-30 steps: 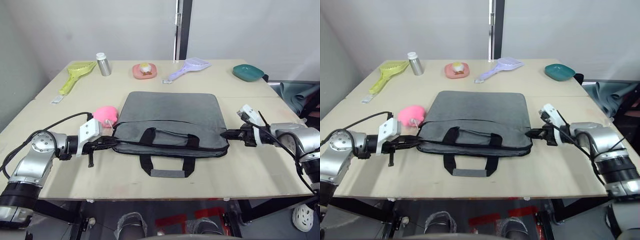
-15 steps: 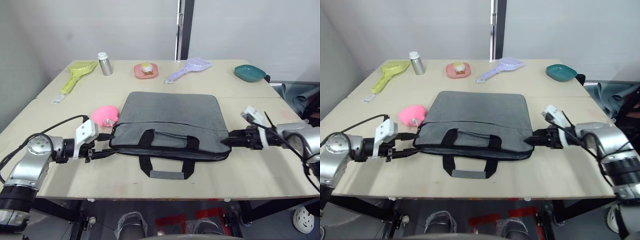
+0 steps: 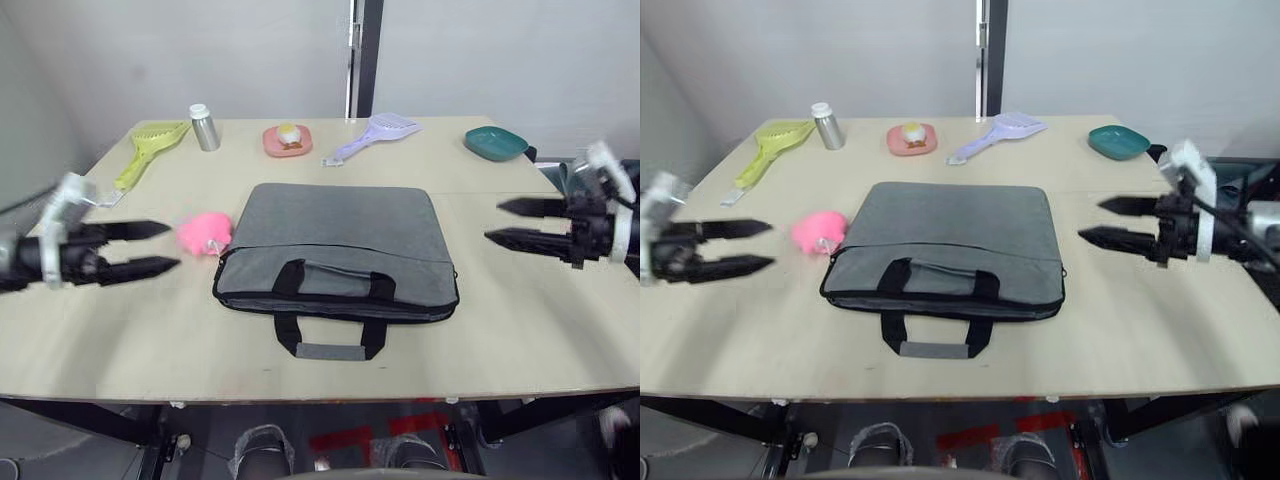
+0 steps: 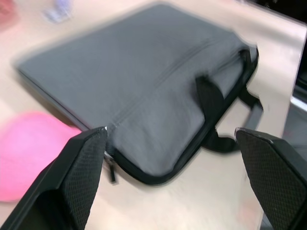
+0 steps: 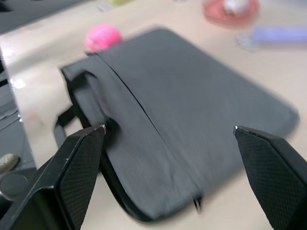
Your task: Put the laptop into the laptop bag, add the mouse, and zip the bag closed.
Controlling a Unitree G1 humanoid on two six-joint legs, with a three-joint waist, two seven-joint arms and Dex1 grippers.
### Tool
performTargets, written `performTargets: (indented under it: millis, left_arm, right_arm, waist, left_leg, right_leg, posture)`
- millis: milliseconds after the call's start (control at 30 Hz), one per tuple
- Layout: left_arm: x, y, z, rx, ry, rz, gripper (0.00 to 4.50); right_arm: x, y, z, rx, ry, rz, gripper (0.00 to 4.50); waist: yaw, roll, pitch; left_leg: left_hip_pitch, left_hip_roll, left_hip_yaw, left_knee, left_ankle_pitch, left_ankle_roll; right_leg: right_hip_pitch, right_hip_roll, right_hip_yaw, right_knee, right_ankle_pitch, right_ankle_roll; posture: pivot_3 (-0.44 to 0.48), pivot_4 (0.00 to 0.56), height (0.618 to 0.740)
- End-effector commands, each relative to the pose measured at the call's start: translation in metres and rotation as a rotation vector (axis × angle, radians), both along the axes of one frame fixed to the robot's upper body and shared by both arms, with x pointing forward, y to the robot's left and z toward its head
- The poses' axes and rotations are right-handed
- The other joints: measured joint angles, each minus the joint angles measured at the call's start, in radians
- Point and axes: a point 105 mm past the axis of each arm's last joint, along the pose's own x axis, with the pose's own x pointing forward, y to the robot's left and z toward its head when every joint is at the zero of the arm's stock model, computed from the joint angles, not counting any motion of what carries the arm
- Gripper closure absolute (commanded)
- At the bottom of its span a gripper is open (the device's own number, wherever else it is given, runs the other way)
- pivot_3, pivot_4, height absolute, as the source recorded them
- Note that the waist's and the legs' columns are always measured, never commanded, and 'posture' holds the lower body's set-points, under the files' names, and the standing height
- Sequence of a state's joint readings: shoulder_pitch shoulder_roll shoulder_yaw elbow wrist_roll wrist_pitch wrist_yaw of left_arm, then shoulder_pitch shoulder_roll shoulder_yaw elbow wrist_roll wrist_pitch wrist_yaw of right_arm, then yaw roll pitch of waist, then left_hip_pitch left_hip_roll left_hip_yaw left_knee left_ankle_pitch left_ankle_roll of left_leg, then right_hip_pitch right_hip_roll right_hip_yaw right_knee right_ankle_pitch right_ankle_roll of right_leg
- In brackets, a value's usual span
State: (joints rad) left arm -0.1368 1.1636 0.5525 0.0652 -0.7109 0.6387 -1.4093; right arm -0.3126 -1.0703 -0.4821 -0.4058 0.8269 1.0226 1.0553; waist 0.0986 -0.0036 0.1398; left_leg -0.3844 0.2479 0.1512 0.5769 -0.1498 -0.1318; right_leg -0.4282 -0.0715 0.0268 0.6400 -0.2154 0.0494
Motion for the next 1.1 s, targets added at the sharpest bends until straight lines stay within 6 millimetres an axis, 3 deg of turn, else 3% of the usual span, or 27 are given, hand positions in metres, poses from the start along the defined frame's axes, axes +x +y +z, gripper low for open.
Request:
performTargets:
  millis: [33, 167, 267, 367, 400, 567, 833, 1100]
  left_arm:
    - [-0.004, 0.02, 0.002, -0.048, -0.011, 0.087, 0.04]
    - [-0.006, 0.041, -0.012, -0.087, 0.02, 0.176, 0.04]
    - [-0.009, 0.045, -0.018, -0.092, 0.034, 0.191, 0.04]
    - [-0.011, 0.052, -0.037, -0.127, 0.063, 0.25, 0.04]
    - [-0.011, 0.049, -0.039, -0.137, 0.063, 0.242, 0.02]
    - [-0.013, 0.025, -0.038, -0.145, 0.047, 0.151, 0.0]
    - [-0.018, -0.031, -0.02, -0.103, 0.005, -0.092, 0.0]
    - [-0.022, -0.077, -0.002, -0.091, -0.049, -0.28, 0.0]
  right_arm:
    - [-0.002, 0.006, -0.004, -0.024, -0.049, -0.025, 0.0]
    - [0.008, 0.021, -0.021, -0.036, -0.055, -0.022, 0.0]
    - [0.011, 0.029, -0.027, -0.043, -0.058, -0.012, 0.0]
    - [0.026, 0.052, -0.04, -0.014, -0.026, 0.036, 0.0]
    - [0.031, 0.057, -0.042, -0.001, -0.017, 0.041, 0.25]
    - [0.045, 0.071, -0.051, 0.048, 0.033, 0.083, 1.87]
    - [0.08, 0.098, -0.093, 0.0, 0.112, 0.139, 4.49]
    - [0.089, 0.111, -0.135, -0.099, 0.198, 0.197, 4.49]
  waist:
    - [0.001, 0.0, 0.0]
    - [0.004, 0.0, 0.0]
    - [0.0, 0.0, 0.0]
    - [-0.009, 0.0, 0.0]
    - [-0.011, 0.0, 0.0]
    - [-0.002, -0.001, 0.0]
    - [-0.007, -0.002, -0.001]
    - [-0.009, -0.003, -0.001]
  left_leg:
    - [0.0, 0.0, 0.0, 0.0, 0.0, 0.0]
    - [0.0, 0.0, -0.001, 0.001, 0.0, 0.0]
    - [0.0, 0.0, -0.001, 0.0, 0.0, 0.0]
    - [0.0, 0.0, -0.001, 0.0, 0.0, 0.0]
    - [0.001, 0.0, -0.001, 0.0, 0.0, 0.0]
    - [-0.002, 0.0, -0.002, 0.0, 0.0, -0.001]
    - [-0.001, 0.0, -0.002, 0.002, 0.0, -0.001]
    - [-0.002, 0.0, -0.003, 0.002, 0.0, -0.001]
  right_leg:
    - [0.0, 0.0, 0.0, 0.0, 0.0, 0.0]
    - [0.0, -0.001, -0.001, 0.0, 0.0, 0.0]
    - [0.001, -0.001, -0.001, 0.0, 0.0, 0.0]
    - [0.001, -0.001, -0.001, 0.0, 0.0, 0.0]
    - [0.001, -0.001, 0.0, 0.0, 0.0, 0.0]
    - [0.0, -0.001, -0.002, 0.0, 0.0, 0.0]
    - [0.001, -0.001, -0.002, 0.002, 0.0, 0.0]
    - [0.0, -0.001, -0.002, 0.003, 0.0, 0.0]
  posture:
    - [0.0, 0.15, 0.74]
    - [0.0, 0.15, 0.74]
    - [0.0, 0.15, 0.74]
    - [0.0, 0.15, 0.74]
    - [0.0, 0.15, 0.74]
    - [0.0, 0.15, 0.74]
    - [0.0, 0.15, 0.74]
    - [0.0, 0.15, 0.74]
